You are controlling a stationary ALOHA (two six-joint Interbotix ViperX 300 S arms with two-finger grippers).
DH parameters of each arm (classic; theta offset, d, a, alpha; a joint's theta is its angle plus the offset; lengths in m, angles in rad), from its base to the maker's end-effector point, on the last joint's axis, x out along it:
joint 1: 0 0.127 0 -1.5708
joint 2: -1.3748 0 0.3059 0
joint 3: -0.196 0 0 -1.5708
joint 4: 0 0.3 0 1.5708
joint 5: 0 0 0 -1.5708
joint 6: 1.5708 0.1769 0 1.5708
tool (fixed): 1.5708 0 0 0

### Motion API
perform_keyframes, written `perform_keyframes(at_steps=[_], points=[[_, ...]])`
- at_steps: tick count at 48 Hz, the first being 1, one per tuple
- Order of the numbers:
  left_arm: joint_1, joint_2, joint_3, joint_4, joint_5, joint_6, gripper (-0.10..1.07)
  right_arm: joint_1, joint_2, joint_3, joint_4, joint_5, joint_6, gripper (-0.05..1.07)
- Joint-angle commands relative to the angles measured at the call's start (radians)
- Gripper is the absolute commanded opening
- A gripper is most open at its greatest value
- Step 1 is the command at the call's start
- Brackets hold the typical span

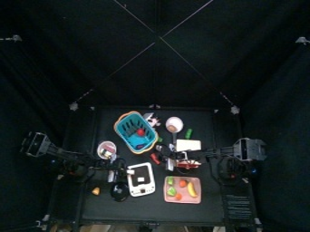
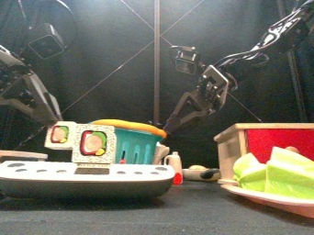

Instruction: Place sushi piece to left of stove

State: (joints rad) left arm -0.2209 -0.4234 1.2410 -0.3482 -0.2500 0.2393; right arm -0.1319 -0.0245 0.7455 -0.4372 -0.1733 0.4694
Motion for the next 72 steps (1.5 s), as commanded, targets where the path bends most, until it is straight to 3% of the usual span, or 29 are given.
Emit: perform_keyframes(at_steps=[1,26,43,72], points=[[-0.006,-0.025,0.012,-0.034,0.020,-0.002,0.67,0.000,-0.015,-0.025,0.000,-0.003,0.000,0.45],[-0.023,-0.147,0.083,-0.127,0.195,-0.002,0.67,0.000,0.003,-0.034,0.000,-0.003,0.002,0.45],[0.031,-0.146,0.109,-0.115,0.195,-0.002,0.67,0.000,0.012,-0.041,0.000,-0.003,0.000,0.45],[0.048,-0.078,0.098,-0.091,0.158,-0.002,0.67,0.000,0.025,-0.052,-0.005,0.005,0.000,0.45]])
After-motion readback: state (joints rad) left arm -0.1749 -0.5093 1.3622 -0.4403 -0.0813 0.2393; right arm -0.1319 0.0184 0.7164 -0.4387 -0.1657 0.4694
